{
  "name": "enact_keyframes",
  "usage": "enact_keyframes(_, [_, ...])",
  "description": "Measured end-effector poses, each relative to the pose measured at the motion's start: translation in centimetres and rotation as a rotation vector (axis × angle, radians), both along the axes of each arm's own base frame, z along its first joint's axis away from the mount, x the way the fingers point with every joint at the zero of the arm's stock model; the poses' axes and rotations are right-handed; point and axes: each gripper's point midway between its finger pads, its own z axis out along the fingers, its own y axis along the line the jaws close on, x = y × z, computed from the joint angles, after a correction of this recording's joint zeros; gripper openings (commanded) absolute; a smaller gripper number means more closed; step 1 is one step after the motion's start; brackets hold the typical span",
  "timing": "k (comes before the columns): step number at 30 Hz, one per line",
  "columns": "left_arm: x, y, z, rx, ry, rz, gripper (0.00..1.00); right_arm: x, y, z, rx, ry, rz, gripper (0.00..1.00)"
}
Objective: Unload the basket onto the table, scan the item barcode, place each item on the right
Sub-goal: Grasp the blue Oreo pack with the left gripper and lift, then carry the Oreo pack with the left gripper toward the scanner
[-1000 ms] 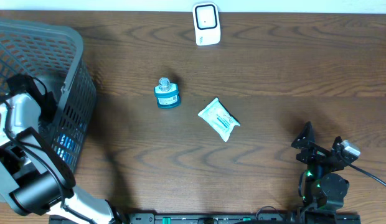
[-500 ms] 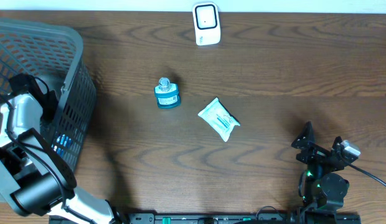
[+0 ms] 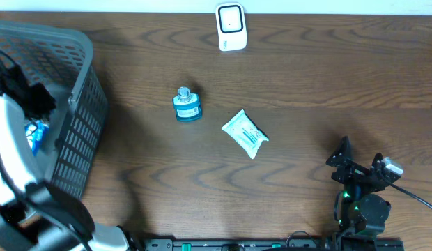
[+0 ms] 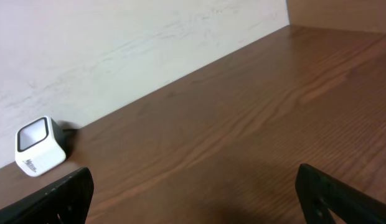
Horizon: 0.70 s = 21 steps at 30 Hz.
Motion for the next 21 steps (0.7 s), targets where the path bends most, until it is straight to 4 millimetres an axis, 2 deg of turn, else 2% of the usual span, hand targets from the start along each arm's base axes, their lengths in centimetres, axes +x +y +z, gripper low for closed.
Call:
enact_keyframes(5, [-0.2, 0.0, 6.1, 0.094, -0.169, 0.027, 0.07, 0.0, 0.0, 0.0, 0.000, 0.000, 0.000, 0.99])
enact_keyframes(10, [-1.2, -1.4, 12.2, 0.150, -0.349, 0.030, 0.07, 0.0, 0.0, 0.0, 0.000, 0.000, 0.000, 0.99])
enact_keyframes(12, [-2.2, -2.9, 15.4, 0.159, -0.450, 0.013, 0.07, 0.0, 0.0, 0.0, 0.000, 0.000, 0.000, 0.99])
enact_keyframes(16, [-4.3, -6.6, 20.1, 0.128, -0.617, -0.049, 0.07, 0.0, 0.0, 0.0, 0.000, 0.000, 0.000, 0.99])
enact_keyframes(18, [-5.2, -9.3, 22.1, 0.085, -0.703, -0.115, 0.07, 0.0, 0.0, 0.0, 0.000, 0.000, 0.000, 0.99])
enact_keyframes(21, [-6.5, -14.5, 24.7, -0.012, -0.818, -0.282, 0.08, 0.0, 0.0, 0.0, 0.000, 0.000, 0.000, 0.99])
